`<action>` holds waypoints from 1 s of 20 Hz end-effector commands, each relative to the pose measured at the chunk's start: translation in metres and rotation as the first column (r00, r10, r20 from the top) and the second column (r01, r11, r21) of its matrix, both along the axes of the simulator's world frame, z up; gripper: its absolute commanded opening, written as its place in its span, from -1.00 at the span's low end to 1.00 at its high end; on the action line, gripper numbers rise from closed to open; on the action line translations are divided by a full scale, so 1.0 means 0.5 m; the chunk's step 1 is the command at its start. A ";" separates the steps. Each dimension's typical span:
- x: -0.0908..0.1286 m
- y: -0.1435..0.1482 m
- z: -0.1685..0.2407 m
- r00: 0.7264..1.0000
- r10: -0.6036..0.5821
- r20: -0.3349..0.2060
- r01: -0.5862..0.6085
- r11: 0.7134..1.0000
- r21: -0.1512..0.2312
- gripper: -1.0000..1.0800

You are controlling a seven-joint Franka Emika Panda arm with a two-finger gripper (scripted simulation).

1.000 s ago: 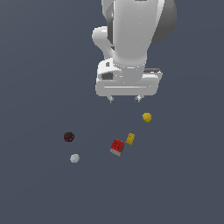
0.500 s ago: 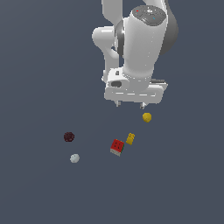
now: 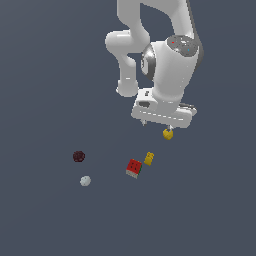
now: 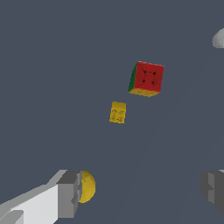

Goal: Pick up a designated object from a clutter of objects.

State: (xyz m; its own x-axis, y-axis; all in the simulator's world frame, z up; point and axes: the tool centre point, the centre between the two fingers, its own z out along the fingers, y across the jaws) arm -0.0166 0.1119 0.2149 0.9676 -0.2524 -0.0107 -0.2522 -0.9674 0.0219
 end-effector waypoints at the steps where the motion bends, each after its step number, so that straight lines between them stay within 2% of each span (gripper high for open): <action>1: -0.010 0.019 -0.024 0.999 -0.040 0.003 0.040 0.999 -0.003 0.92; 10: -0.054 0.086 -0.108 0.984 -0.175 0.014 0.175 0.984 -0.005 0.92; 20: -0.118 0.156 -0.194 0.947 -0.320 0.020 0.320 0.947 0.003 0.92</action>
State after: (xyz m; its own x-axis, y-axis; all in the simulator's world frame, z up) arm -0.0702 0.1848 0.1240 0.8486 -0.5290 0.0081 -0.5291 -0.8484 0.0159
